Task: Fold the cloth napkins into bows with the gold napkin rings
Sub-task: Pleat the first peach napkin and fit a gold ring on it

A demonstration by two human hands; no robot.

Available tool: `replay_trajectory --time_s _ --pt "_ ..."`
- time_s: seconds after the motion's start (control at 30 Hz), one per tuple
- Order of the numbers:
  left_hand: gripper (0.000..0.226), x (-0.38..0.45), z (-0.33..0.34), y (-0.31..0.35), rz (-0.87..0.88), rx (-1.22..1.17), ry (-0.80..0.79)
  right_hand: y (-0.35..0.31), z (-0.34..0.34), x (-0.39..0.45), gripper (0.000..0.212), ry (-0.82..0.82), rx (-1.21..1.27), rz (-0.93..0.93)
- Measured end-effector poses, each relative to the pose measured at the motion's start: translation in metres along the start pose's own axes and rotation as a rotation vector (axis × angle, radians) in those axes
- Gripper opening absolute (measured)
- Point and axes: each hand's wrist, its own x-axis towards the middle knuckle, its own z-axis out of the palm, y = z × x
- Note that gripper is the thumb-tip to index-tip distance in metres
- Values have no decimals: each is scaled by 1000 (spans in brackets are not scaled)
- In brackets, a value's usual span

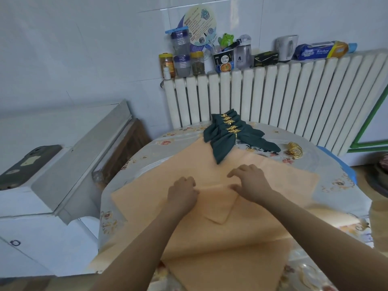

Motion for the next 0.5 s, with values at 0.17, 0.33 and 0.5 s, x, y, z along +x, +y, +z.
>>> replay_trajectory --time_s 0.17,0.33,0.5 --pt "20 14 22 -6 122 -105 -27 -4 24 9 37 -250 183 -150" --pt "38 21 19 -26 189 -208 -282 -2 49 21 19 -214 218 -136" --pt "25 42 14 -36 194 -204 -188 -10 45 54 26 -34 251 -93"
